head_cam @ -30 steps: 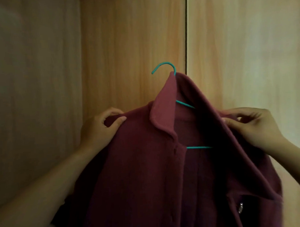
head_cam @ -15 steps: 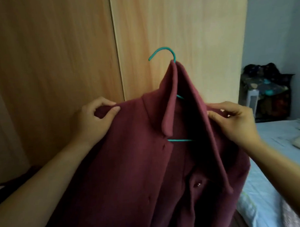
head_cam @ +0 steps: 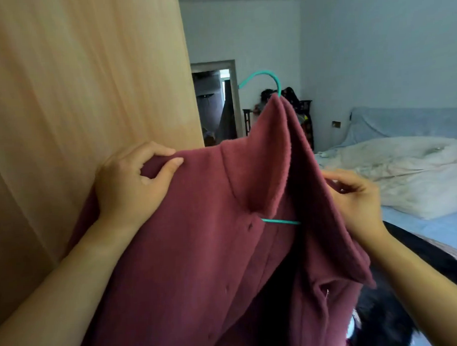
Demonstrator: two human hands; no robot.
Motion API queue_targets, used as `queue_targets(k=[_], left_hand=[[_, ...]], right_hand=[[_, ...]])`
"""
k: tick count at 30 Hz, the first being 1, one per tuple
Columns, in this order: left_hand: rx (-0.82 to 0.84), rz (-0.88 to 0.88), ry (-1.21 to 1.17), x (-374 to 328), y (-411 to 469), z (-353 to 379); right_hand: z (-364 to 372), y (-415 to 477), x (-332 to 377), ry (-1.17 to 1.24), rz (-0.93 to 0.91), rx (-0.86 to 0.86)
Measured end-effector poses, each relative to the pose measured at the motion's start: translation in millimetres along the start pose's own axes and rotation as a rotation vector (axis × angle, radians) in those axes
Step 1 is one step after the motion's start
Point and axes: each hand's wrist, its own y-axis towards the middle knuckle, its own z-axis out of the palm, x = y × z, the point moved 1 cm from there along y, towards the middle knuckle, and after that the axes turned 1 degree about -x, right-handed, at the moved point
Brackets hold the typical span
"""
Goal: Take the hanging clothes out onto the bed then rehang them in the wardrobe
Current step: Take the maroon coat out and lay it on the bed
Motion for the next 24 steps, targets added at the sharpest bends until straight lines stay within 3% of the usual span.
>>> queue_targets(k=[14, 24], left_hand=[[0.298, -0.299, -0.477, -175.4, -71.1, 230.0], [0.551, -0.138, -0.521, -268.7, -134.2, 373.3]], right_hand=[[-273.6, -6.3, -67.7, -0.481, 0.003, -0.098], [-404.4, -31.5, -150.2, -0.595, 0.187, -0.174]])
